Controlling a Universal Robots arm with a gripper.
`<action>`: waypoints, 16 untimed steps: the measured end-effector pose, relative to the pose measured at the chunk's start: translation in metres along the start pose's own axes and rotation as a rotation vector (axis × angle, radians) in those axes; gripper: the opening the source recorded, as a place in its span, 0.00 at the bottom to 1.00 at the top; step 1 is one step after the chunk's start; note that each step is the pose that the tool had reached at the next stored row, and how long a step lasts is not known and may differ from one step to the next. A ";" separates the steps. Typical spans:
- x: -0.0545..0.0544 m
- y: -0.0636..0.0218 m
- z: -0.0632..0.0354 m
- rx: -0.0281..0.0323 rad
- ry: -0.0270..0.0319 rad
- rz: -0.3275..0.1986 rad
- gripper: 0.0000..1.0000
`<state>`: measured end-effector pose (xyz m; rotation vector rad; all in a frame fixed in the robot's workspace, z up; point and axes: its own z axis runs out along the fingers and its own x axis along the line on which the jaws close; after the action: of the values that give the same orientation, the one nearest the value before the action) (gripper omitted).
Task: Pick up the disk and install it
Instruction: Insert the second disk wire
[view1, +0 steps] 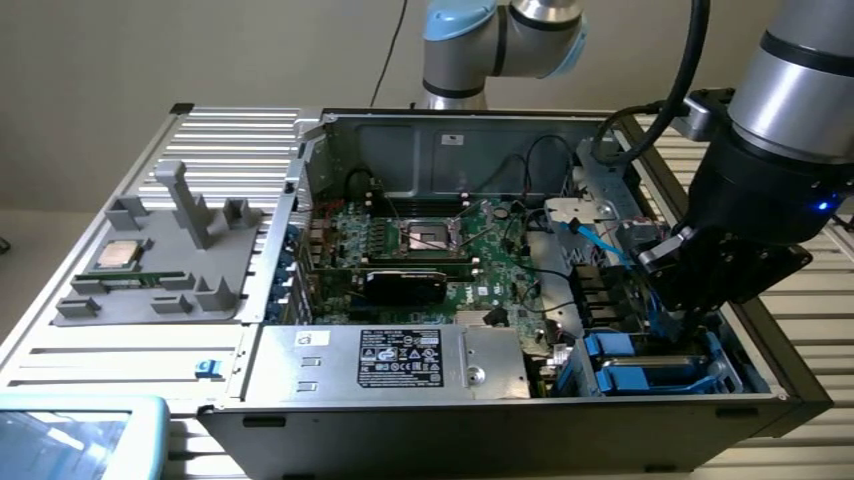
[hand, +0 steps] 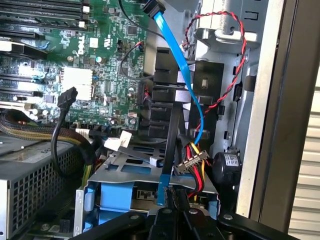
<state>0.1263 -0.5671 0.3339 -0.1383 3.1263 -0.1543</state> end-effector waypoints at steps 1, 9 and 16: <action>0.000 0.0000 0.0000 -0.0001 0.0000 0.000 0.11; 0.000 -0.0010 -0.0153 0.0018 0.0002 0.000 0.11; 0.000 -0.0014 -0.0429 0.0152 0.0014 0.000 0.11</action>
<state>0.1263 -0.5642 0.3768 -0.1381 3.1257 -0.1781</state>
